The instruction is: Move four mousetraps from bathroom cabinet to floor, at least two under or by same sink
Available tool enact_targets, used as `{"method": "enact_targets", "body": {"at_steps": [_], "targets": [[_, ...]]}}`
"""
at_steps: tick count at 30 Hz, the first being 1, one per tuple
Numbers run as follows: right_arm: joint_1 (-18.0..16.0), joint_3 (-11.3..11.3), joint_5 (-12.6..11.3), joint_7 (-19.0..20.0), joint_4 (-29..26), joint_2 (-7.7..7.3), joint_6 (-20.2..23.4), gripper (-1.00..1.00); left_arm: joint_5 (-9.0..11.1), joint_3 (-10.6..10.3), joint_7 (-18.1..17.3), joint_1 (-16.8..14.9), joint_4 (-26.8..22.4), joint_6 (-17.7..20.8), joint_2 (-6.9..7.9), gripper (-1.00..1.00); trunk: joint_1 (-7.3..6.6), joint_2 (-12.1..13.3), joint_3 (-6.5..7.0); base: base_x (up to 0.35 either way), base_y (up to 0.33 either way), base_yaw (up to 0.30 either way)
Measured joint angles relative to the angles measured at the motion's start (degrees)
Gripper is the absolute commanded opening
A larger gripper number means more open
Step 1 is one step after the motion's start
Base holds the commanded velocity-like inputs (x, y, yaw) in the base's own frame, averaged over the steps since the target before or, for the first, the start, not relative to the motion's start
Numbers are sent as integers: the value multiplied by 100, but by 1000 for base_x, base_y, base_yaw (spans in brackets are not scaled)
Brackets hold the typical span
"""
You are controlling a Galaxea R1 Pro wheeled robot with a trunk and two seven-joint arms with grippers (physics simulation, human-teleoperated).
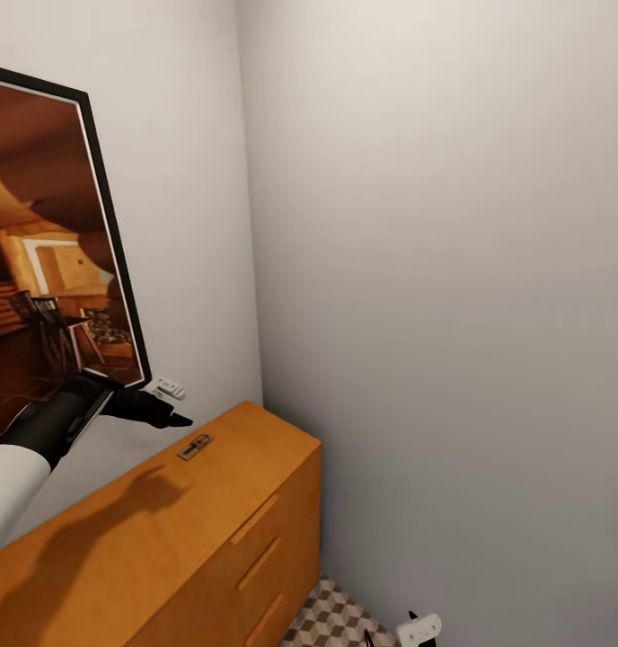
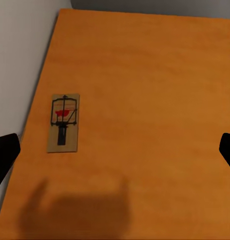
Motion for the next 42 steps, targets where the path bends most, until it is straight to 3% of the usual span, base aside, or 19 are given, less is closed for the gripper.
{"method": "enact_targets", "body": {"at_steps": [20,42], "targets": [[0,0,0,0,0,-6,-4,100,1,-17,0,0,-1,1,-8,100,0,0,0,3,25,0],[0,0,0,0,0,-5,-7,100,0,-44,0,0,7,-4,-8,100,0,0,0,89,0,0]]}}
